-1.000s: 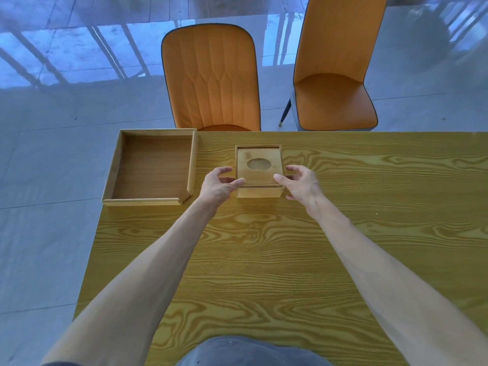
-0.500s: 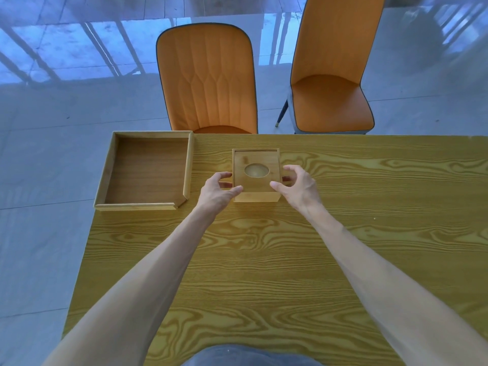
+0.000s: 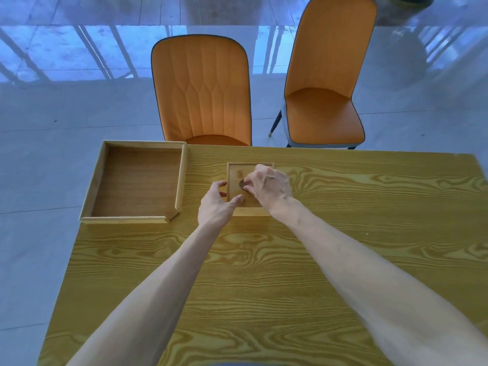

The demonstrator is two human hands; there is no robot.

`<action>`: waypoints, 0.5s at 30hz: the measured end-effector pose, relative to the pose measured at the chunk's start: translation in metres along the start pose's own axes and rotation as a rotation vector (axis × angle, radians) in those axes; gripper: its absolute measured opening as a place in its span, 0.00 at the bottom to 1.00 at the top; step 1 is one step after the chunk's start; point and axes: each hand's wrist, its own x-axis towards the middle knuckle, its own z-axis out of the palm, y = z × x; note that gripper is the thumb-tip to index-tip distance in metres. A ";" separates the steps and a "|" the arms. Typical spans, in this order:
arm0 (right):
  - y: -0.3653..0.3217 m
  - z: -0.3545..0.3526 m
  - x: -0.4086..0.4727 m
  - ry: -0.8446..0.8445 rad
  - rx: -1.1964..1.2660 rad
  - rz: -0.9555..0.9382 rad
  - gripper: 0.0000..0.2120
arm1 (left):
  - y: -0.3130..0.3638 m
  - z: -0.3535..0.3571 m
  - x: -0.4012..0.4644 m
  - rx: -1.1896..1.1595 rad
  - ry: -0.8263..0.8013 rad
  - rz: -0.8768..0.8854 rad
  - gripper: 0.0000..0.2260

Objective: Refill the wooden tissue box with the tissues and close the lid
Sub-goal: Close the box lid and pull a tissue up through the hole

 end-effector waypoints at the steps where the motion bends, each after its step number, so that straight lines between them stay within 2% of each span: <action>1: 0.000 0.001 0.001 -0.005 0.003 -0.007 0.12 | 0.000 0.000 0.000 -0.004 -0.001 -0.001 0.29; 9: -0.003 0.008 0.007 -0.036 -0.150 -0.106 0.07 | -0.001 0.002 0.001 0.010 0.011 0.004 0.29; 15: -0.002 0.002 0.006 -0.093 -0.228 -0.188 0.10 | -0.002 0.002 0.001 0.015 0.010 0.002 0.29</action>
